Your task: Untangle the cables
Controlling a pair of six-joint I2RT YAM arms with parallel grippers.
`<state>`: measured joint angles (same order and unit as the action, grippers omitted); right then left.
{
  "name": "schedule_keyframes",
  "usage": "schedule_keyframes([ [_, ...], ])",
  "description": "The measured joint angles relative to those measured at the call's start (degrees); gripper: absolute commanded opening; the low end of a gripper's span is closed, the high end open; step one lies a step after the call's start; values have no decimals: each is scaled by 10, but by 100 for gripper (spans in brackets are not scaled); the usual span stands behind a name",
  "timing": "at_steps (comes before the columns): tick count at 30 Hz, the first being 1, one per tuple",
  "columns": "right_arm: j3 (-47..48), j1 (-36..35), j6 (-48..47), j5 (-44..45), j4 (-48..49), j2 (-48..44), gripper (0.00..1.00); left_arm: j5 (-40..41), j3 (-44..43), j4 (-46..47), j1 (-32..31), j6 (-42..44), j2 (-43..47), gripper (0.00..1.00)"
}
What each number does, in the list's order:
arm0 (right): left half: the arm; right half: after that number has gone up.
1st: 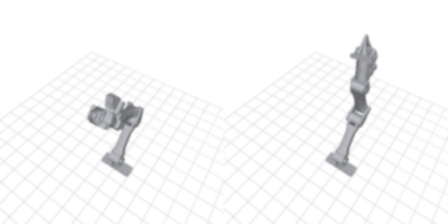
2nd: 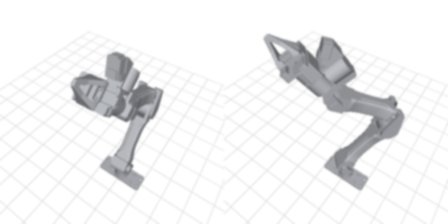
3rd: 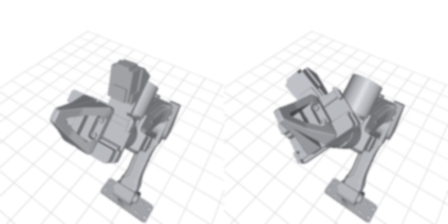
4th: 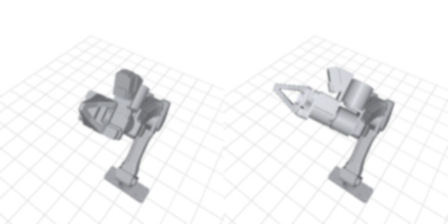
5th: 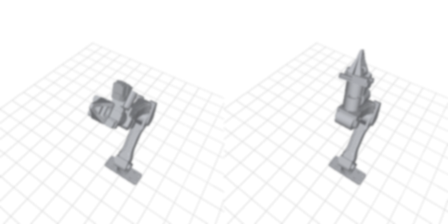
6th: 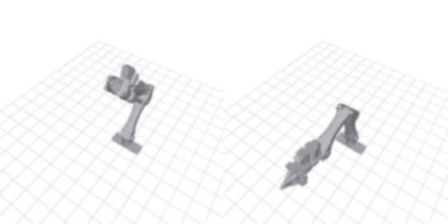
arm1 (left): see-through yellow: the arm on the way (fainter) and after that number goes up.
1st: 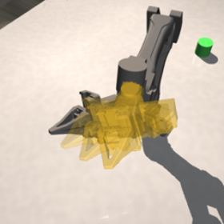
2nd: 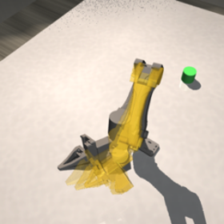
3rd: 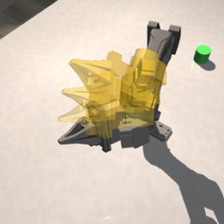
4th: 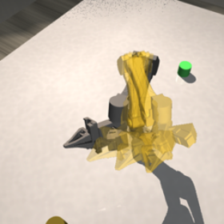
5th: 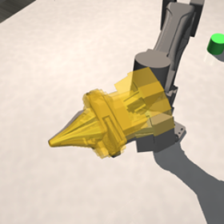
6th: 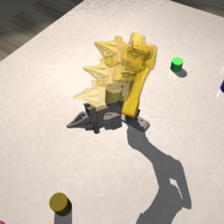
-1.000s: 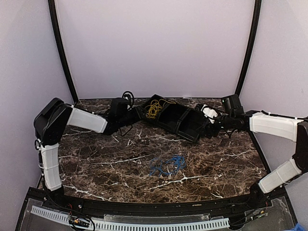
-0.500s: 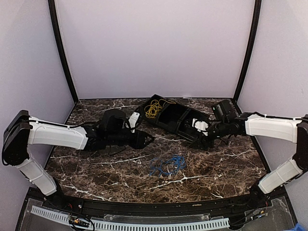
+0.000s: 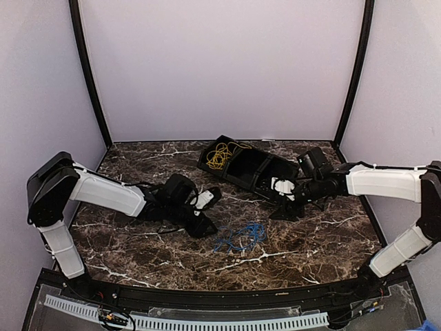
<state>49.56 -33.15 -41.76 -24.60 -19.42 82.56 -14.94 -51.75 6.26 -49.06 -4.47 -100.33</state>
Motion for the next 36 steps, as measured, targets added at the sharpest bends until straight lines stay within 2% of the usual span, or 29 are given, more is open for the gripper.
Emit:
schedule_keyframes([
  [7,0,0,0,7,0,1,66,-4,-23,5,0,36,-51,39],
  [15,0,-1,0,10,0,17,66,31,-29,52,0,39,-77,18],
  [18,0,-1,0,11,0,23,66,49,-34,63,0,33,-82,15],
  [22,0,-2,0,12,0,25,66,72,-36,74,0,25,-82,16],
  [27,0,-2,1,12,0,25,65,80,-36,89,1,17,-83,3],
  [32,6,-3,27,3,4,25,76,81,-36,99,1,10,-76,0],
  [36,38,-7,69,-5,17,27,78,86,-36,98,1,4,-21,0],
])
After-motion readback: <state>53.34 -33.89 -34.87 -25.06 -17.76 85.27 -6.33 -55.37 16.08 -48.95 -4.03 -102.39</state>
